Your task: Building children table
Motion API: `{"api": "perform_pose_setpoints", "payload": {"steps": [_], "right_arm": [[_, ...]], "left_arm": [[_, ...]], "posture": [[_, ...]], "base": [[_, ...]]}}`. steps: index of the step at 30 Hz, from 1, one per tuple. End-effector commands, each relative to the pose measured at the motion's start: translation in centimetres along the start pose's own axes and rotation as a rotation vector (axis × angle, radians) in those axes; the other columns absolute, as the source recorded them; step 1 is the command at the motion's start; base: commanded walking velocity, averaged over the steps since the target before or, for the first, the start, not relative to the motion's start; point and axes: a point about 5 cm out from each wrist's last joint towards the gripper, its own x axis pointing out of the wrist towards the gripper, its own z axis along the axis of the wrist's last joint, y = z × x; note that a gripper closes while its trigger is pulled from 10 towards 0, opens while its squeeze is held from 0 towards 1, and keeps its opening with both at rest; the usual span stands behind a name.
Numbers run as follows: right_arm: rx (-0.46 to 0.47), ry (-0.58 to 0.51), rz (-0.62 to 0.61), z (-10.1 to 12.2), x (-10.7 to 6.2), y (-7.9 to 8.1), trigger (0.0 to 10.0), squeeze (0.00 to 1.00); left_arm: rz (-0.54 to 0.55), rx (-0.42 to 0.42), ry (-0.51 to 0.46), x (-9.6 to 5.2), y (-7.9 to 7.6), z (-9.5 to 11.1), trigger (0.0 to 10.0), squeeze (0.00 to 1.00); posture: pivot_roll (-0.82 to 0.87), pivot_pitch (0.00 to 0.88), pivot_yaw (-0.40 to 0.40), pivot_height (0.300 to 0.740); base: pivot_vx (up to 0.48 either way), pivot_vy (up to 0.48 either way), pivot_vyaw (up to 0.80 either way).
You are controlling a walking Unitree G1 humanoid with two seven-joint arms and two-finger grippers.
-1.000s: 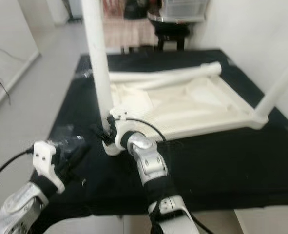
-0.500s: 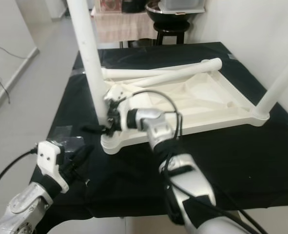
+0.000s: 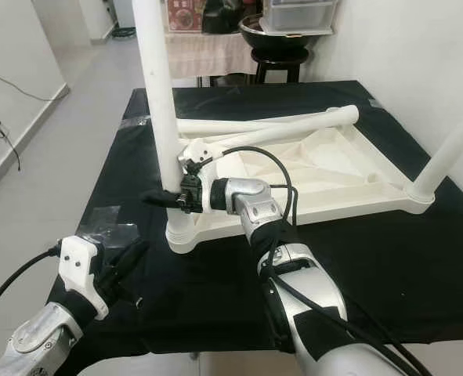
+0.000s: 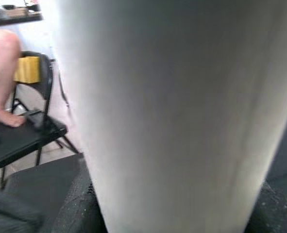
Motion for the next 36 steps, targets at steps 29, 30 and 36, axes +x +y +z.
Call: {"api": "perform_pose_setpoints", "payload": {"steps": [29, 30, 36], "right_arm": [[0.028, -0.200, -0.175, 1.1, 1.2, 2.6, 10.0, 1.00], [-0.016, -0.175, -0.111, 1.5, 0.8, 2.2, 10.0, 0.36], [-0.104, -0.033, -0.032, 1.9, -0.1, 0.7, 10.0, 0.00]], "left_arm": [[0.039, 0.131, 0.040, -0.3, 0.5, 0.2, 10.0, 0.00], [0.044, 0.225, 0.054, -0.2, 0.3, 0.4, 10.0, 0.00], [-0.029, 0.582, 0.119, 0.4, -1.0, 0.4, 10.0, 0.00]], "posture": [[-0.01, 0.037, 0.019, 0.740], [-0.01, 0.032, 0.014, 0.740], [0.00, 0.030, 0.009, 0.740]], "base": [[0.000, 0.000, 0.00], [0.000, 0.000, 0.00], [0.000, 0.000, 0.00]]}}
